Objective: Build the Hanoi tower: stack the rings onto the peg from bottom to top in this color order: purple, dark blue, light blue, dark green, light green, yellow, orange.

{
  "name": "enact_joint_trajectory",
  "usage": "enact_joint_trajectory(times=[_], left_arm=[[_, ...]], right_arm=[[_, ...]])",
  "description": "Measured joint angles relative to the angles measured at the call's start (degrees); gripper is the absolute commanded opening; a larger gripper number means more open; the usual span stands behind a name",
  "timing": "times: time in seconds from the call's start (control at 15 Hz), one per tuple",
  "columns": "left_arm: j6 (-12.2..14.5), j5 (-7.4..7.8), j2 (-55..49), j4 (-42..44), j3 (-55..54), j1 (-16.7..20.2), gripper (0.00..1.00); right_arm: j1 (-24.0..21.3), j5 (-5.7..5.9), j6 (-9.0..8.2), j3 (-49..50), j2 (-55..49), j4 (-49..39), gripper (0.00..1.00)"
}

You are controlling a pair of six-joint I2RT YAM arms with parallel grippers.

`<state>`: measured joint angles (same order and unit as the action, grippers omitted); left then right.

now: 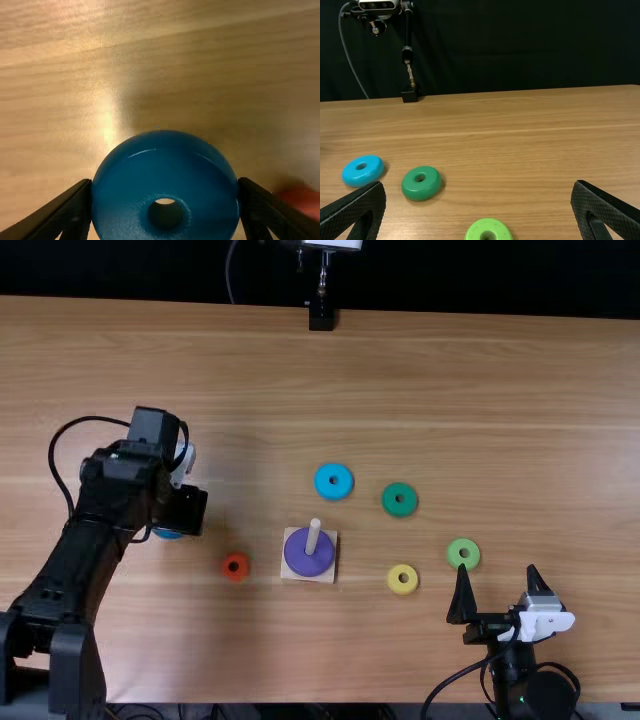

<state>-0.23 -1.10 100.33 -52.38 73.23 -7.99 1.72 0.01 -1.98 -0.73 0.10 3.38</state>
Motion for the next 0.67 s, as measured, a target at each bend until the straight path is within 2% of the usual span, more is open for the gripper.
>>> enact_joint_trajectory(times=[0.33, 0.6, 0.67], left_arm=[[-0.02, 0.02, 0.0, -24.35, 18.91, -5.7, 0.0], [-0.2, 0.02, 0.37, -30.51, 32.02, -11.78, 0.0], [-1.22, 0.02, 1.22, -30.95, 34.56, -13.53, 0.0]], right_arm=[[0.0, 0.0, -0.02, 0.0, 0.0, 0.0, 1.0], [0.0, 0.02, 0.02, 0.0, -0.02, 0.0, 1.0], [0.0, 0.0, 0.0, 0.0, 0.0, 0.0, 1.0]])
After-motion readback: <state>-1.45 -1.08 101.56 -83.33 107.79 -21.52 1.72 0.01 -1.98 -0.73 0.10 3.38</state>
